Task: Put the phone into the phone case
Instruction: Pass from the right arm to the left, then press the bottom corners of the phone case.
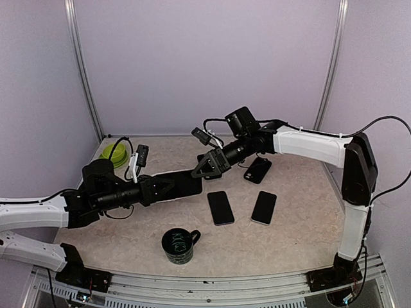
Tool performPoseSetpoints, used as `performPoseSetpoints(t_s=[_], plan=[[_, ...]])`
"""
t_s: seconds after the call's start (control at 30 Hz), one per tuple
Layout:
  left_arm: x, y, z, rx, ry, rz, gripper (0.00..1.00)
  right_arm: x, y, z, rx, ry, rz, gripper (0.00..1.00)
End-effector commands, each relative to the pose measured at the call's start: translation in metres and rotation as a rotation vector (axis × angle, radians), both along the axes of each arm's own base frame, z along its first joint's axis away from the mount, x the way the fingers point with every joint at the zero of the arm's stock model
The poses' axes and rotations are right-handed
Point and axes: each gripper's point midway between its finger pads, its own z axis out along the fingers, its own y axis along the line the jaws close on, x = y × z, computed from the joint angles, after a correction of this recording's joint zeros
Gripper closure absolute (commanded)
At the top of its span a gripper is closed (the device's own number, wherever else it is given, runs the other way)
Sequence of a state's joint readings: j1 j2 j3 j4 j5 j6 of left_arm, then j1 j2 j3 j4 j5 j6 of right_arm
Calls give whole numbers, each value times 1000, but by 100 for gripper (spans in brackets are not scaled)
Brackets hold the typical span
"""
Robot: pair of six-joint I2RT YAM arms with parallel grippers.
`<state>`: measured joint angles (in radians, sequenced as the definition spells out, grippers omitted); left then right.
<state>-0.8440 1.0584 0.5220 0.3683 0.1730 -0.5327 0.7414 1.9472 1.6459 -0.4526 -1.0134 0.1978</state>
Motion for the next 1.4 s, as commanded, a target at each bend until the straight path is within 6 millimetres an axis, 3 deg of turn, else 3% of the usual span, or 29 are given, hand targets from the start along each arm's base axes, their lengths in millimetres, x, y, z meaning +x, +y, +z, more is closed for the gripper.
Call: performPoseSetpoints(t_s=[0.0,0.43,0.63,0.83,1.1,1.37], plan=[[-18,-16,53,-86,-135,-123,100,5,-7,19,16,-114,-36,49],[-34,7,60,-46,-232,-116,100,-2,-24,55,33,-324,-20,47],[-33,17,67,-28,-257,-75,100,5,-22,65,27,-389,-15,47],[-25,25,72,6,-259,-9,100,4,-18,59,43,-396,16,46],[-22,34,93,12,-279,35,100,6,-11,53,64,-395,62,46],[-21,51,91,-21,-263,111,100,9,-4,59,94,-393,78,46]])
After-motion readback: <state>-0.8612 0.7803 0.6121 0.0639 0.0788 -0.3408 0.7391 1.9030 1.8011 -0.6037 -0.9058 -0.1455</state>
